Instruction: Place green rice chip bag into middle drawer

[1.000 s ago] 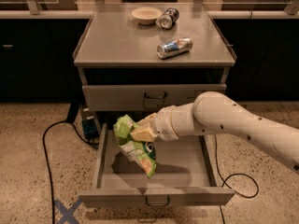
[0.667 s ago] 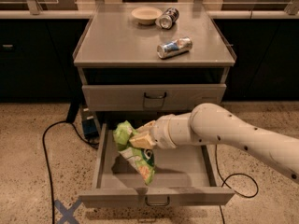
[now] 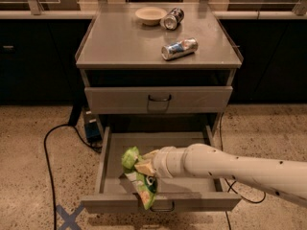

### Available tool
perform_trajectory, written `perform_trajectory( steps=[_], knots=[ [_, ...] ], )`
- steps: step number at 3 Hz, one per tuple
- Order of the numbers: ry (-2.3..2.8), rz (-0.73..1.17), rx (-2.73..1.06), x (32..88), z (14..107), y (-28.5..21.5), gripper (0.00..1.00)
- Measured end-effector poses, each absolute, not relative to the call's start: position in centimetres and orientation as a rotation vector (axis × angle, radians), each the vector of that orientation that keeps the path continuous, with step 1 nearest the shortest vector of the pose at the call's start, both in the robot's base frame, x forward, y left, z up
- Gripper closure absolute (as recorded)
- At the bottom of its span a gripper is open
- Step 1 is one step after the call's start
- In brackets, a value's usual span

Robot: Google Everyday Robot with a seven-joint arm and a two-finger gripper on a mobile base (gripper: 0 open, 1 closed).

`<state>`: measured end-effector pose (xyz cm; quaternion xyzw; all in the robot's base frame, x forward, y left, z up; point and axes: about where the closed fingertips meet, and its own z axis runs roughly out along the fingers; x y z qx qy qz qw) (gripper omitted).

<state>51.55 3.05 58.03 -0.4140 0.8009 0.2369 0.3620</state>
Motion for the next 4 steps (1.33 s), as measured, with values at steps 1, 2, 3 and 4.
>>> perform_trajectory(
  steps=[1,2,3,4],
  knots=[
    [2.032,0.566,-1.013,53.1,58.6,2.9,1.00],
    [2.032,0.569,-1.016,53.0,58.6,3.0,1.00],
    [2.012,0.487,-1.005,54.7,58.4,2.3,1.00],
    [1.999,0.354,-0.955,57.9,57.6,1.0,1.00]
  ],
)
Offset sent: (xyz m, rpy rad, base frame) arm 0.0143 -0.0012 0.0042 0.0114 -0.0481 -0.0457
